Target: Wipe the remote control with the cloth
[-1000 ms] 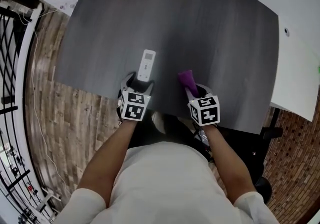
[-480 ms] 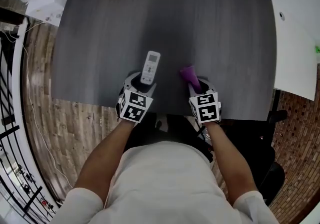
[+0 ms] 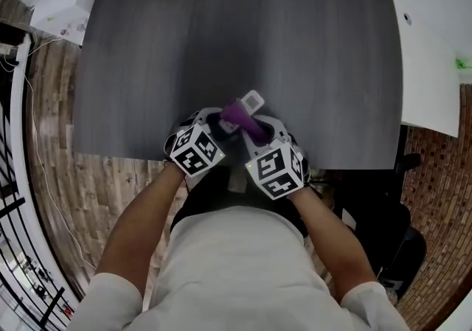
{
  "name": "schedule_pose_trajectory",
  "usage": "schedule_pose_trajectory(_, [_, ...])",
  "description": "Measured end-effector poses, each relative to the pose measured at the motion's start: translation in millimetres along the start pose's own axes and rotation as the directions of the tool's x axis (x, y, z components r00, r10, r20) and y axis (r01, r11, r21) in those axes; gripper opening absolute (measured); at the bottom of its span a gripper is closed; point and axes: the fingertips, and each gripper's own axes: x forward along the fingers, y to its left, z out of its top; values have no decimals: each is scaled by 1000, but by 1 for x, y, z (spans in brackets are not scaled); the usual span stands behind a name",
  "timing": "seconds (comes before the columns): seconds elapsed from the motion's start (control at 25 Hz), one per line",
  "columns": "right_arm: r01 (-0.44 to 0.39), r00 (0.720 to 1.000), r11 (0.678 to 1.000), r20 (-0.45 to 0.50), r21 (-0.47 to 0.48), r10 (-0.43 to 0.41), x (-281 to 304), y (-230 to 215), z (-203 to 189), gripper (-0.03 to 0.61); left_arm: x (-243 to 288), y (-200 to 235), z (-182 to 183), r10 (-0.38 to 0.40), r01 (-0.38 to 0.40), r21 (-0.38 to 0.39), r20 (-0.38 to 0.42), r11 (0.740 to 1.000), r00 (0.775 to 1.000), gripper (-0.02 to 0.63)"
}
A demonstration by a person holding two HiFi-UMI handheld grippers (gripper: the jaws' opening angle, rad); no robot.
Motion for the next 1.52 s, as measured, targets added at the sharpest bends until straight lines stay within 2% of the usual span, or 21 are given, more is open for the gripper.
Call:
schedule_pose_trajectory(0.16, [-96, 994, 987, -67, -125, 88, 26, 39, 4, 87, 1, -4, 1, -10, 10, 29, -4, 1000, 1000, 258])
schedule_pose_trajectory(0.36, [-170, 981, 985, -98, -27, 166, 33, 37, -8, 87, 4, -6, -1, 13, -13, 54, -12, 998, 1000, 253])
schedule_pose_trajectory(0.64, [-153, 977, 986, -164, -74, 139, 40, 29, -14, 86, 4, -6, -1, 12, -12, 46, -11, 999, 1000, 253])
schedule_pose_trajectory(1.0, [-206, 965, 971, -138, 119, 221, 37, 11, -17, 86, 3, -4, 3, 15, -14, 49, -11, 999, 1000, 252])
schedule_pose_trajectory(1.24, [-250, 950, 928, -114, 276, 290, 37, -2, -22, 86, 2, -3, 1, 15, -14, 44, -12, 999, 1000, 252])
schedule_pose_trajectory(1.44, [-207, 959, 911, -113, 357, 262, 29, -27, -35, 86, 2, -4, 1, 15, -15, 44, -11, 999, 1000, 252])
schedule_pose_trajectory(1.52, [-153, 968, 914, -127, 375, 215, 26, -45, -42, 86, 1, -3, 1, 18, -18, 46, -10, 999, 1000, 250])
